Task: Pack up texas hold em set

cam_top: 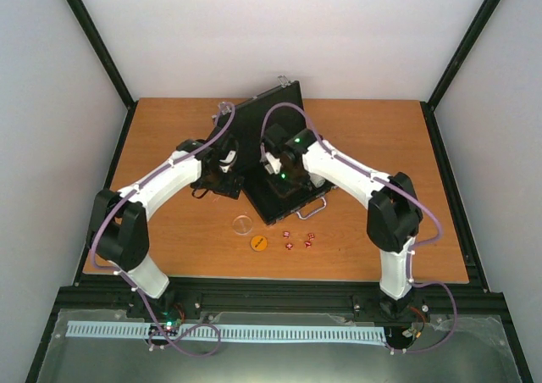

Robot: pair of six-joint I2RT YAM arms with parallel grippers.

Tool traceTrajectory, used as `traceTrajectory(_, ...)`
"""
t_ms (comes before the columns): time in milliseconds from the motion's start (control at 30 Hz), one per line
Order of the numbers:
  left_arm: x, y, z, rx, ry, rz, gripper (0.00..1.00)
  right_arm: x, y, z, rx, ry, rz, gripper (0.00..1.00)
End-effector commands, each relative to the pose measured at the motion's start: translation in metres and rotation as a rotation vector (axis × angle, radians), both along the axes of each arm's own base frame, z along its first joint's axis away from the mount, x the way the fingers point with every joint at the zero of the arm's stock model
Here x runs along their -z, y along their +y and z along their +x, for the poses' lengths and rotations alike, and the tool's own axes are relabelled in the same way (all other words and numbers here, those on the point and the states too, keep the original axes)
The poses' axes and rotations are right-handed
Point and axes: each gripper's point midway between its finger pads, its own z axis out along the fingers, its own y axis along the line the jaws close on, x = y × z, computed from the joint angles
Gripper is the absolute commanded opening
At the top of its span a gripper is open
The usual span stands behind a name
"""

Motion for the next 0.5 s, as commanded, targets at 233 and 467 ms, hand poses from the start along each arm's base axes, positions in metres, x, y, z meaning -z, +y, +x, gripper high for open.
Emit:
traceTrajectory(233,-0.015,0.001,0.001,0.009,-0.058,-0.023,1.00,0.065,0.000,0.087,0.152,-0.026,-0.053,0.03)
traceTrajectory(467,-0.014,0.001,0.001,0.010,-0.056,-0.025,1.00,0.068,-0.002,0.107,0.176,-0.056,-0.036,0.03)
